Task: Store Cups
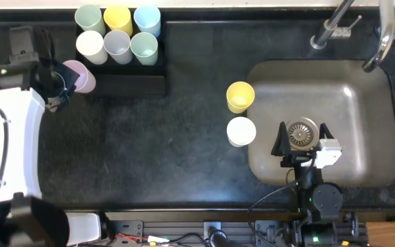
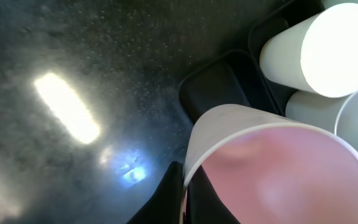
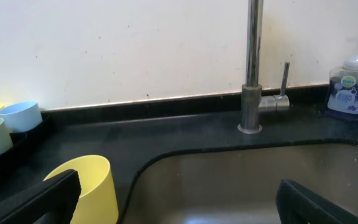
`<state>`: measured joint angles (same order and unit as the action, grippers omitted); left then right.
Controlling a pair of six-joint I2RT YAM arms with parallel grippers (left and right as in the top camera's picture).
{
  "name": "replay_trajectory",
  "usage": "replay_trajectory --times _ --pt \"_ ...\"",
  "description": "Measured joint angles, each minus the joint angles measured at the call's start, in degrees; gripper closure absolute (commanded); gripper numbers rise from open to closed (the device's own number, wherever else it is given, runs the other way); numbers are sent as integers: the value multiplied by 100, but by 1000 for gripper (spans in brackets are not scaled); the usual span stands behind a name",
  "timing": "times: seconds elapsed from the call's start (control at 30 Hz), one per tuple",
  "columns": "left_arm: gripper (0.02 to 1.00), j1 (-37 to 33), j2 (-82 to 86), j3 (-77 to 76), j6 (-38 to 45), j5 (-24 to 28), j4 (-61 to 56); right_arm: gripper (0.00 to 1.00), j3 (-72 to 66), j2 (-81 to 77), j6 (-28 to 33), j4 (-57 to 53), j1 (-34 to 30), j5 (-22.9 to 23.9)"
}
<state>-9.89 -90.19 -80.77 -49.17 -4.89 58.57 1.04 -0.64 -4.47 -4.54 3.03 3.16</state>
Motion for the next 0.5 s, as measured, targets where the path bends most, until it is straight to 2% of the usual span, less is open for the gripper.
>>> replay_trajectory --times 0.27,0.5 --pt "982 4 -1128 -901 -4 144 302 5 0 0 0 2 0 0" --pt "982 4 -1397 -1198 -4 151 402 3 0 0 0 -2 0 0"
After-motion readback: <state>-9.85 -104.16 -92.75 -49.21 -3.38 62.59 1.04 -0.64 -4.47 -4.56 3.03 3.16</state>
